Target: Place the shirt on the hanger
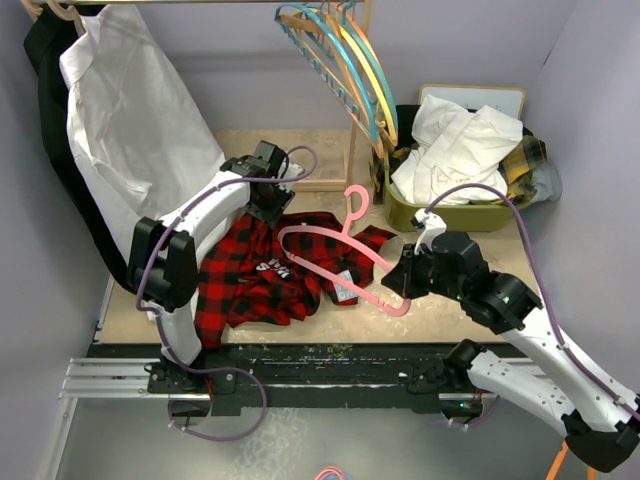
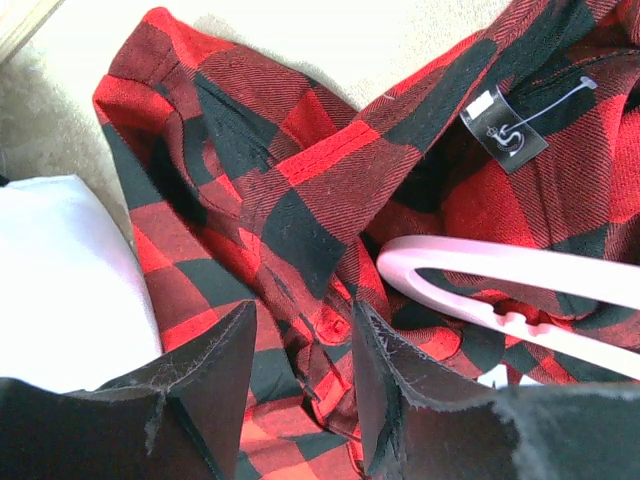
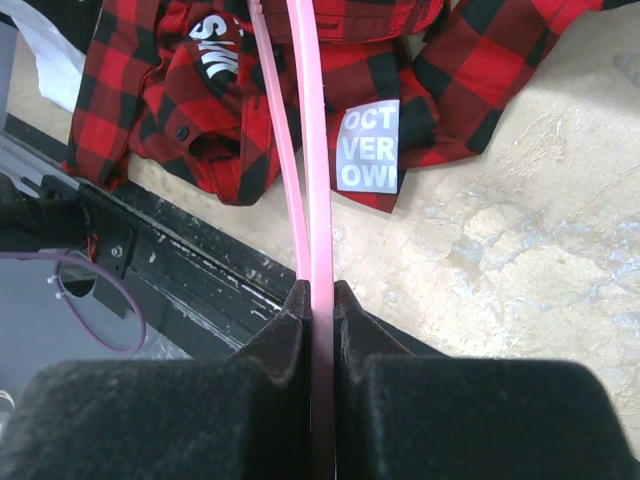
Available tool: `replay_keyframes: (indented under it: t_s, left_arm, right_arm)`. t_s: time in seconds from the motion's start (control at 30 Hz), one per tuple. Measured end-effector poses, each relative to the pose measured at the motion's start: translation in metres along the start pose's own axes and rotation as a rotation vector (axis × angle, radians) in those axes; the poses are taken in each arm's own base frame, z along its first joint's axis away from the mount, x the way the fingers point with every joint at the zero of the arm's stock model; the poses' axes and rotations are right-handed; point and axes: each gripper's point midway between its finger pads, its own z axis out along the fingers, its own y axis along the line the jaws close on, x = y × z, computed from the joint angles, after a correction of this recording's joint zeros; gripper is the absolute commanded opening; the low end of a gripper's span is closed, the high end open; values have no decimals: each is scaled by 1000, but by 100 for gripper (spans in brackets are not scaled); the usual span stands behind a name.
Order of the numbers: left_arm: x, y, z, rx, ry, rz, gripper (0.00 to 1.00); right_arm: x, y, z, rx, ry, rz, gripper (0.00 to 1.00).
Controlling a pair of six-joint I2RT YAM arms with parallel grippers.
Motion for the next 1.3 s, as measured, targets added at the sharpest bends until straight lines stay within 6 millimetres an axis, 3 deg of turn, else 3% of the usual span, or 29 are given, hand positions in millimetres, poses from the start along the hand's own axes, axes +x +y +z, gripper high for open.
replay_keyframes:
  t_s: [0.27, 0.33, 0.43, 0.8, 0.97, 1.1, 1.3]
  left_arm:
    - [1, -4, 24, 22, 14, 15, 40]
    - [0, -4, 28, 23, 14, 15, 29]
    - [-4, -2, 32, 12, 0, 24, 0]
    - [-13, 5, 32, 0, -40, 38, 0]
    - [-15, 7, 7, 25, -71, 34, 0]
    - [-27, 10, -35, 21, -147, 39, 0]
    - [-45, 11, -87, 14, -267, 49, 1]
  right_arm:
    - [-1, 1, -1, -3, -3, 7, 0]
    - [-1, 1, -1, -4, -3, 7, 0]
    - [-1, 2, 0, -4, -1, 8, 0]
    - [-3, 1, 7, 6, 4, 8, 0]
    - [-21, -4, -8, 35, -106, 13, 0]
    - [-42, -2, -21, 29, -219, 11, 0]
    - [-65, 14, 1, -17, -255, -13, 0]
